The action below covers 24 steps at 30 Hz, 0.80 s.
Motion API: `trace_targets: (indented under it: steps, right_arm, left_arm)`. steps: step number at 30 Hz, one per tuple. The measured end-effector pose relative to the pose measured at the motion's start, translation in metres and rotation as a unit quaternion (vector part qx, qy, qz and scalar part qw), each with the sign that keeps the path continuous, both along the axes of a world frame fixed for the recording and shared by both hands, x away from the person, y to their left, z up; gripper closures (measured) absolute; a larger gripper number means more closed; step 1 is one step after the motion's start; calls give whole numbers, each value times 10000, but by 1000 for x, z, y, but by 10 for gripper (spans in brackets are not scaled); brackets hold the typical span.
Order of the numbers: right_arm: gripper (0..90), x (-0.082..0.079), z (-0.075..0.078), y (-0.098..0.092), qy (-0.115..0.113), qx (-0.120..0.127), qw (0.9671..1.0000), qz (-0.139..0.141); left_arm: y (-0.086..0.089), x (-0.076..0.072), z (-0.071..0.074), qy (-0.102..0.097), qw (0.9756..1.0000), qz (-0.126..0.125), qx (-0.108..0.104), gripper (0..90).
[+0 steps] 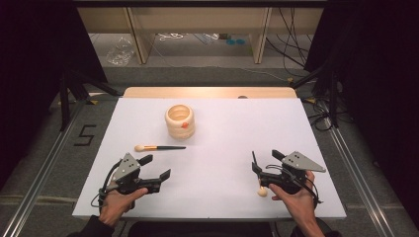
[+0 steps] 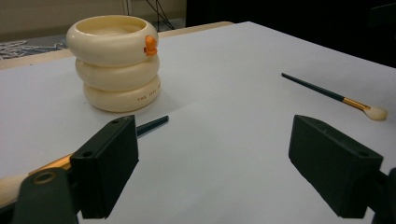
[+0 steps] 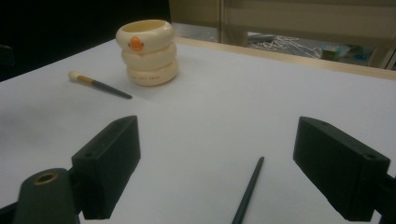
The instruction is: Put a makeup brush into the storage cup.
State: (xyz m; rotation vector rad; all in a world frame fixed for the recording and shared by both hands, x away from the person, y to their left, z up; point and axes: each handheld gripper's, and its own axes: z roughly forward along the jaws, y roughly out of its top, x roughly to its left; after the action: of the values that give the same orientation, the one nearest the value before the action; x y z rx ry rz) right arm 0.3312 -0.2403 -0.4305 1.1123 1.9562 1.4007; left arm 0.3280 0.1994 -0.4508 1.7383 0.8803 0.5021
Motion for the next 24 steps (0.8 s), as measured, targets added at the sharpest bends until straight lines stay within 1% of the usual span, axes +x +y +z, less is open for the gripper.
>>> trace_targets:
  steps: [1, 2, 6, 8, 9, 11, 13, 14, 15, 17, 19, 20, 22, 23, 24]
  right_arm:
    - [158, 0, 0, 0, 11, -33, 10000, 2]
    - [158, 0, 0, 0, 68, -47, 10000, 45]
    - [158, 1, 0, 0, 29, -69, 10000, 49]
    - [158, 1, 0, 0, 54, -61, 9999, 66]
    - [158, 1, 0, 0, 46, -51, 10000, 71]
    - [158, 1, -1, 0, 40, -56, 10000, 70]
    - [159, 1, -1, 0, 60, -40, 9999, 82]
    - [159, 2, -1, 0, 73, -44, 9999, 67]
    - [159, 2, -1, -1, 77, -66, 9999, 78]
    - [159, 2, -2, -1, 53, -44, 9999, 83]
    - [160, 2, -2, -1, 59, -49, 9999, 78]
    - [160, 2, -2, -1, 53, -54, 9999, 74]
    - [160, 2, -2, -1, 59, -56, 9999, 65]
    - [160, 2, -2, -1, 65, -55, 9999, 73]
    - [160, 2, -2, -1, 70, -72, 9999, 60]
  left_arm:
    - [0, 0, 0, -1, 10000, -3, -1, 158]
    - [0, 0, 0, 6, 10000, 20, -16, 158]
    - [1, 1, 0, 30, 10000, -18, -24, 158]
    - [2, 2, 0, 31, 10000, -10, -12, 158]
    - [2, 2, 0, 89, 9999, 40, -69, 158]
    - [3, 4, 1, 52, 10000, 3, -38, 158]
    - [3, 5, 1, 92, 10000, 21, -14, 158]
    - [3, 6, 0, 92, 10000, 14, -24, 159]
    - [3, 6, 0, 153, 9998, 50, -73, 159]
    - [3, 8, 0, 133, 9999, 28, 6, 159]
    - [4, 10, -1, 149, 9999, -40, 24, 158]
    - [3, 10, -1, 222, 9997, 19, 26, 158]
    - [3, 11, -2, 249, 9997, 41, 47, 158]
    - [4, 13, -2, 217, 9997, -25, 121, 158]
    - [3, 14, -2, 207, 9997, -53, 115, 158]
